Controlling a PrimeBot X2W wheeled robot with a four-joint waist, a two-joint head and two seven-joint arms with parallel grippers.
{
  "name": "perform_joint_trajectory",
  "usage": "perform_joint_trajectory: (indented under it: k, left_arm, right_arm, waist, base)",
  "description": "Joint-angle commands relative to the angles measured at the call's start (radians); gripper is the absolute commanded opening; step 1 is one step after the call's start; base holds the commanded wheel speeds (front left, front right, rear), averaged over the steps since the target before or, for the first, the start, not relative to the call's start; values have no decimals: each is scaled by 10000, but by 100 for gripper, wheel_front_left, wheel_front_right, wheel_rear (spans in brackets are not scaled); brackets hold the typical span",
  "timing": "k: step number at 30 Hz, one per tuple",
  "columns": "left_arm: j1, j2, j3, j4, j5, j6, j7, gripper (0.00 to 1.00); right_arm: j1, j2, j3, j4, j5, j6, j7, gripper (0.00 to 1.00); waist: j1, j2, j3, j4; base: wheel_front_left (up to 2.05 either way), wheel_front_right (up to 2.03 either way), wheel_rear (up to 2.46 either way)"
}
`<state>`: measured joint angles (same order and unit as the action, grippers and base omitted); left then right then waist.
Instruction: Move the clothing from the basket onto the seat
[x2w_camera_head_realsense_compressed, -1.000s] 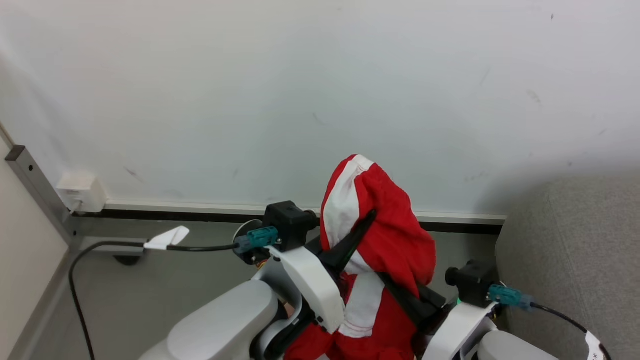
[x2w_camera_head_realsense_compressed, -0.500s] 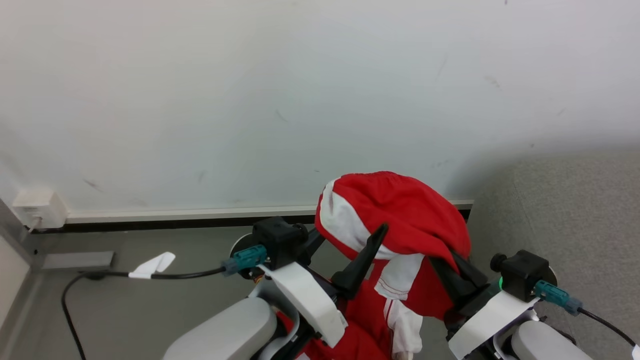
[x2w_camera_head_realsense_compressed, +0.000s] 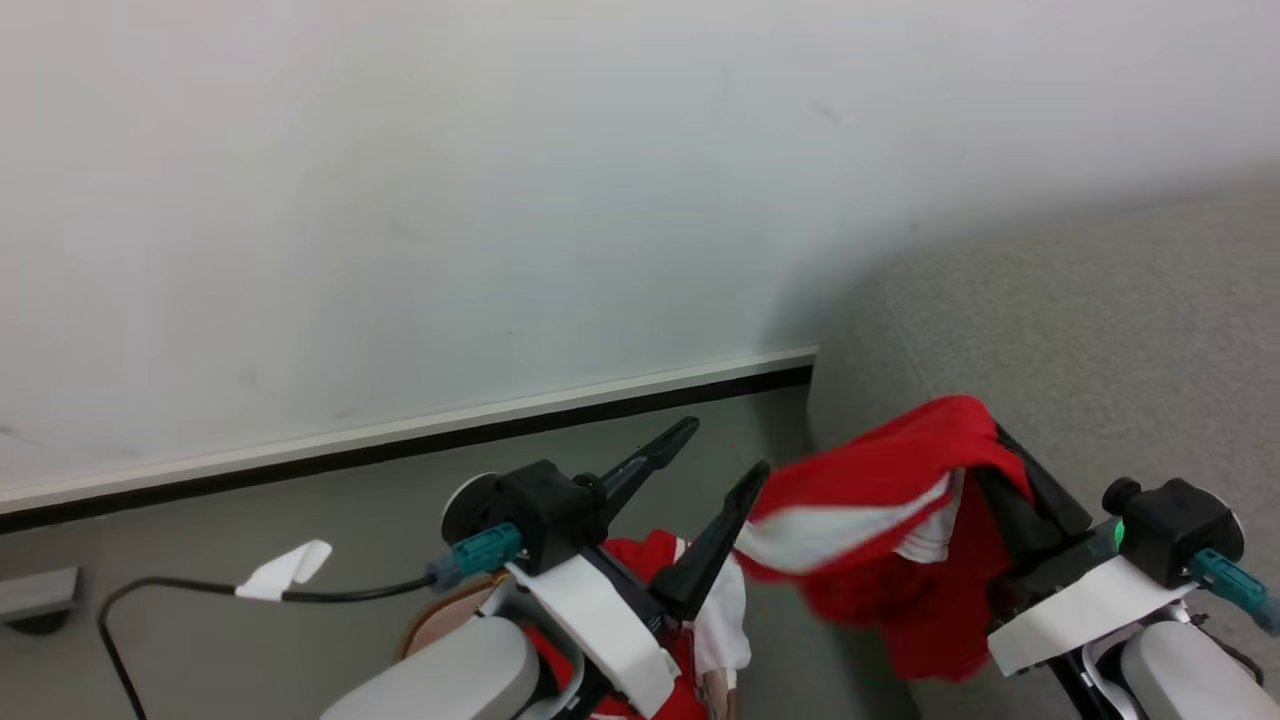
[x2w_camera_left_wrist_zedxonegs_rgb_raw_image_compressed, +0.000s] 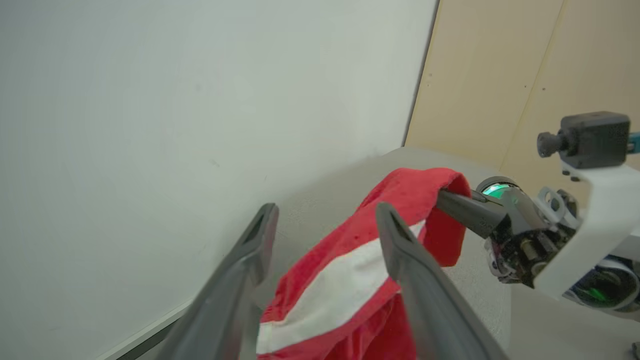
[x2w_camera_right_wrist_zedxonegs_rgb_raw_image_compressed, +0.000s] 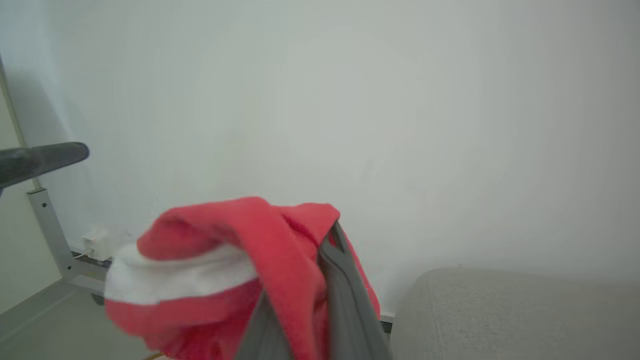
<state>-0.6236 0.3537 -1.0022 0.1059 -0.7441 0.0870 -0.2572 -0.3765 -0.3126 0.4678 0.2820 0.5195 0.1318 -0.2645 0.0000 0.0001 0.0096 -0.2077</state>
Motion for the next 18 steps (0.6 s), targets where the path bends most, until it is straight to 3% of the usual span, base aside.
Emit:
perform_joint_trajectory:
  k: [1, 7, 18]
  left_arm:
    - [97, 81, 16, -54, 244, -31, -58, 100]
    - [67, 232, -65, -130, 774, -137, -59, 100]
    - [63, 190, -205, 130, 1402, -305, -69, 100]
  right_arm:
    - [208, -61, -196, -123, -143, -21, 2, 0]
    - [541, -82, -910, -582, -396, -21, 2, 0]
    - [968, -38, -1345, -1106, -624, -21, 2, 0]
  waist:
    - [0, -1, 238, -566]
    - [0, -1, 500, -1514]
    - [0, -1, 817, -2456]
  base:
    - [0, 0, 0]
    - [0, 0, 0]
    - [0, 0, 0]
